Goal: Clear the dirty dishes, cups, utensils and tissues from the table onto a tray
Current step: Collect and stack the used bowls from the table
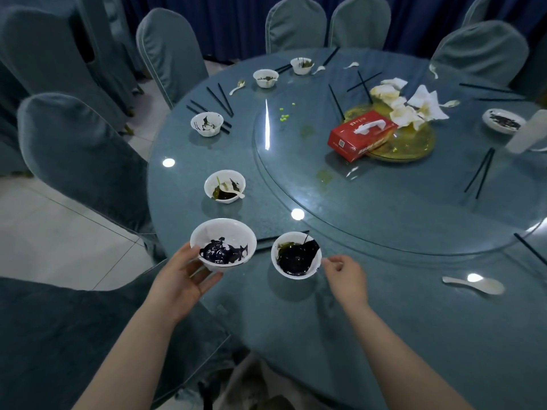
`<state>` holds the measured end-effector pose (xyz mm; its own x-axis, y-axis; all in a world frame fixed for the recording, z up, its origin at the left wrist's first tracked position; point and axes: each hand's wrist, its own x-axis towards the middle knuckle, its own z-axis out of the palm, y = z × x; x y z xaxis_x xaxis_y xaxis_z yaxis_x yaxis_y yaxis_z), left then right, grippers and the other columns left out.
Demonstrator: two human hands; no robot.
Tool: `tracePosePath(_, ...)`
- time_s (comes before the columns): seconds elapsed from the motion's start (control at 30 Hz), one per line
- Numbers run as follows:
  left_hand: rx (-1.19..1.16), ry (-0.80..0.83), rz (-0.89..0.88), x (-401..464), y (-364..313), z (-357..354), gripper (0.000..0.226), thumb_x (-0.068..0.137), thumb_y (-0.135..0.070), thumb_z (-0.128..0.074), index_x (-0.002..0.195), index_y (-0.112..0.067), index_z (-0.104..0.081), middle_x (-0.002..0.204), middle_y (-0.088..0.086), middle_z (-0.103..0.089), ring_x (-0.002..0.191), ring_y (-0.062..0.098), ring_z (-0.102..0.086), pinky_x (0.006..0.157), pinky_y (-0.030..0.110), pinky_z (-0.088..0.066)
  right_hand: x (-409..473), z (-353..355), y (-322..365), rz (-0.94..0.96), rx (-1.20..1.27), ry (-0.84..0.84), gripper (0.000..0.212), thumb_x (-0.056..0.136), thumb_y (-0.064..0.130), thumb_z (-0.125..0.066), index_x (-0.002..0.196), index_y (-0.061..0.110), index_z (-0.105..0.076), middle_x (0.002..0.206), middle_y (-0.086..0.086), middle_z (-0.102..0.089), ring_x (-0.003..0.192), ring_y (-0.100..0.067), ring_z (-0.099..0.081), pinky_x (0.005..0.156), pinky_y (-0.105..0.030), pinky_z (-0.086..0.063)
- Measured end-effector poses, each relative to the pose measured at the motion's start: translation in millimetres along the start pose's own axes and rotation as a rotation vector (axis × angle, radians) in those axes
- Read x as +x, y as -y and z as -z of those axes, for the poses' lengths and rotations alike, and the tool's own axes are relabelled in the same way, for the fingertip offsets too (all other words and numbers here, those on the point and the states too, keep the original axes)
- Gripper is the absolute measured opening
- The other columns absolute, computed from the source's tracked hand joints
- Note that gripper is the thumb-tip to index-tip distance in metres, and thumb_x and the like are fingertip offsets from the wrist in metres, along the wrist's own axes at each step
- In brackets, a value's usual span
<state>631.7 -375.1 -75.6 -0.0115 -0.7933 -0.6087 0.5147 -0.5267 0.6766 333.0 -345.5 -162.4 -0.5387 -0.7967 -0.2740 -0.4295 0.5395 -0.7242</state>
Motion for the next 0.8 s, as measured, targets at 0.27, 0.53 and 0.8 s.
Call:
tracePosePath(0.27,0.078,-0.001,-0.085,-9,4,14,0.024,0.092,-0.010,-0.054,0.110,-0.021,-0.064,0.104,0.009,-0.068,0.094,0.027,-0.064,0.075,0.042,-0.054,-11,-19,40,0.041,0.049,0.147,0.016,0.082,0.014,-0.058,0.097,0.015,-0.064,0.082,-0.003,-0.069,0.064,-0.014,-0.066,0.055,-0.024,-0.047)
tracePosePath(0.53,0.094,0.000,-0.111,-18,6,28,0.036,0.089,-0.006,-0.057,0.122,-0.022,-0.060,0.108,0.010,-0.068,0.098,0.029,-0.064,0.083,0.046,-0.053,-41,-26,102,0.128,0.323,0.332,0.015,0.082,0.013,-0.057,0.084,0.025,-0.065,0.058,0.008,-0.065,0.042,-0.002,-0.055,0.051,-0.021,-0.046)
tracePosePath(0.8,0.109,0.081,-0.093,-27,4,40,0.041,0.079,-0.017,-0.065,0.120,-0.024,-0.064,0.109,0.010,-0.069,0.102,0.030,-0.064,0.085,0.047,-0.054,-72,-59,129,0.221,0.299,0.461,0.020,0.087,0.008,-0.054,0.095,0.024,-0.065,0.092,0.003,-0.070,0.080,-0.014,-0.064,0.074,-0.031,-0.053)
